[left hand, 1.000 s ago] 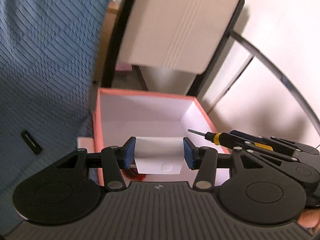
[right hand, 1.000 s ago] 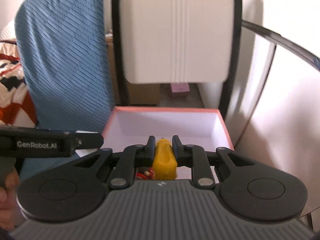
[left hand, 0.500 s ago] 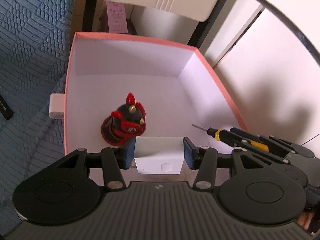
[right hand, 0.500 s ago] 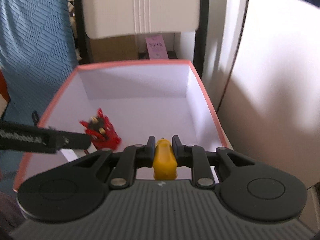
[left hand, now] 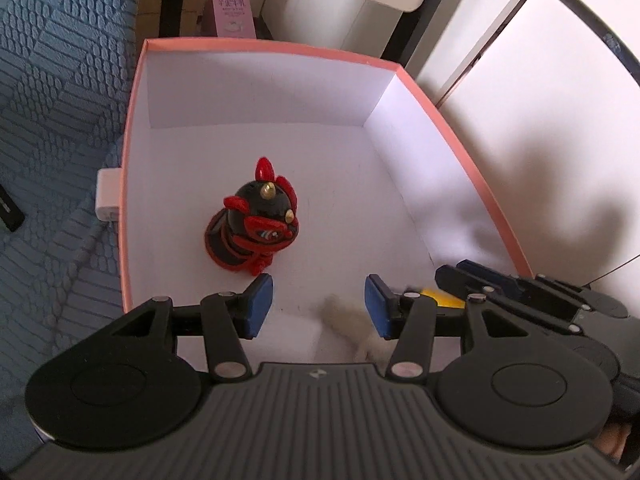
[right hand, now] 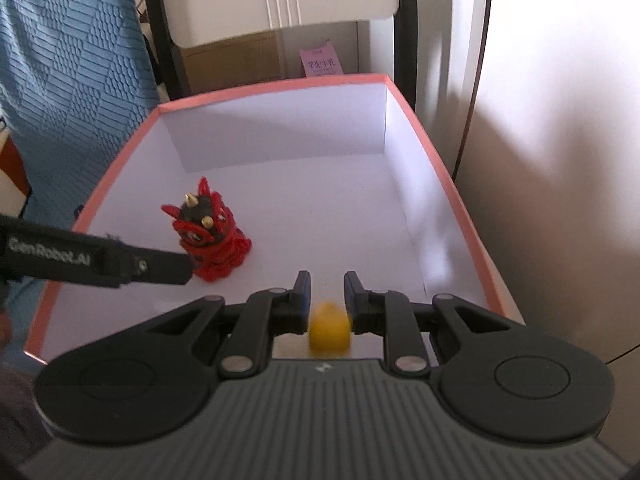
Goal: Organize rigid objects
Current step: 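Open the right gripper dropping the screwdriver while the left gripper releases the charger into the box, then withdraw both grippers from the pink box back toward the cushion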
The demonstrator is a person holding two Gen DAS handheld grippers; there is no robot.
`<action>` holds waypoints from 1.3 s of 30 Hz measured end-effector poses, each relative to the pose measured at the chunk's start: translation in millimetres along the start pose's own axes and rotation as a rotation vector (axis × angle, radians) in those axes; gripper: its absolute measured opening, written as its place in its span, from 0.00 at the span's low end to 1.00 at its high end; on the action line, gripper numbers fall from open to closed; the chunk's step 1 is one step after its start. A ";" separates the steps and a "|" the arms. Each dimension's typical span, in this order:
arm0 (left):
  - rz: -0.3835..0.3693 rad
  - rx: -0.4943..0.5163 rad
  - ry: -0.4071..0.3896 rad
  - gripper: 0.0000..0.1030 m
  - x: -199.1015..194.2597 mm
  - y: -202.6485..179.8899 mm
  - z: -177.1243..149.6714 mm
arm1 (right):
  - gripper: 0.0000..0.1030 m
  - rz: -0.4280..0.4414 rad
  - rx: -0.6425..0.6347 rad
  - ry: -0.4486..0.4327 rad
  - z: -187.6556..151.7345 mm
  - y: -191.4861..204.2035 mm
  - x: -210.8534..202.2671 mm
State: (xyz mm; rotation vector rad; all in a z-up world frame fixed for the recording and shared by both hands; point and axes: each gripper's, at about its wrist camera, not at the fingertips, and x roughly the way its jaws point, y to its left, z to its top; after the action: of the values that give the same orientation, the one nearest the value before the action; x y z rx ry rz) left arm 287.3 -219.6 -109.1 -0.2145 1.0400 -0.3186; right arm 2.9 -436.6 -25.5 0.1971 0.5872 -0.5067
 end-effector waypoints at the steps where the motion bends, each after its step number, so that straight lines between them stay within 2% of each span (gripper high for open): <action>1: -0.002 -0.004 -0.008 0.56 -3.6 0.2 0.1 | 0.21 -0.002 0.001 -0.005 2.2 0.7 -2.4; 13: -0.027 -0.039 -0.181 0.56 -83.4 9.0 5.3 | 0.22 0.023 0.001 -0.108 34.9 26.4 -50.1; 17: -0.045 -0.053 -0.244 0.56 -116.4 15.5 5.6 | 0.22 0.041 -0.021 -0.154 48.0 43.6 -72.2; 25: -0.030 -0.041 -0.347 0.56 -176.1 30.0 -5.7 | 0.22 0.088 -0.051 -0.214 60.1 86.8 -105.8; 32: -0.004 -0.055 -0.412 0.56 -210.3 55.6 -25.1 | 0.22 0.141 -0.090 -0.218 55.5 125.1 -121.1; 39: 0.048 -0.076 -0.439 0.56 -231.3 93.2 -42.7 | 0.22 0.203 -0.089 -0.165 43.7 155.4 -122.3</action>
State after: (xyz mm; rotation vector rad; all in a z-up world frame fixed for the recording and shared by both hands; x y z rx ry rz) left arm 156.8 -50.8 26.9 -0.3118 0.6218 -0.1772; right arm 15.5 -268.0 86.0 0.1268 0.4219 -0.2963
